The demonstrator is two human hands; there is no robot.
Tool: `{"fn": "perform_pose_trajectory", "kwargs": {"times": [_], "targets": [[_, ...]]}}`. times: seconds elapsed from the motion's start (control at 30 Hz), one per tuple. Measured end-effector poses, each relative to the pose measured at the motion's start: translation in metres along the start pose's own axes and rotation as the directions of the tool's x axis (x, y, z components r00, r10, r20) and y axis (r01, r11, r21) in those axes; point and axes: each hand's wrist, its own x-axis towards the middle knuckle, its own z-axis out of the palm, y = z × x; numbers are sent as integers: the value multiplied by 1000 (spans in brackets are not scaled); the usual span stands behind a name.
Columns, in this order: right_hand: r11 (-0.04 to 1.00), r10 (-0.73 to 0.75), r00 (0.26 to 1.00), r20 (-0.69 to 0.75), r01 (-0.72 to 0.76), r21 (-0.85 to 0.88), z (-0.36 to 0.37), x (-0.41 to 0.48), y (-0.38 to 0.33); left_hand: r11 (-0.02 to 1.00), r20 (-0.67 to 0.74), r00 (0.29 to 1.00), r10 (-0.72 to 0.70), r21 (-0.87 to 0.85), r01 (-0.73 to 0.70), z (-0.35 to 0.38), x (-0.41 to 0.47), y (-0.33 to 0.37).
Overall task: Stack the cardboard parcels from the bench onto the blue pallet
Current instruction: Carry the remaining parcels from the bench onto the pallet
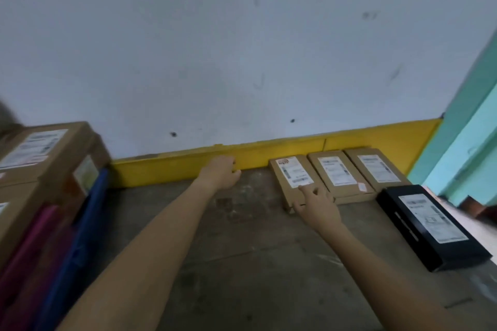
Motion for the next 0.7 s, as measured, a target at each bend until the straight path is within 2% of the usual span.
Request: {"fn": "perform_pose_trajectory", "kwargs": {"times": [0.17, 0.43, 0.7], "targets": [[998, 58, 994, 87, -57, -9, 17, 36, 49, 999, 139, 990, 29, 41, -35, 67, 37, 49], [999, -15, 992, 123, 19, -27, 52, 65, 78, 995, 224, 972, -75, 88, 56, 117, 74, 51], [980, 21, 997, 79, -36, 196, 64, 62, 86, 991, 198, 971, -135, 54, 126, 130, 105, 58]]}}
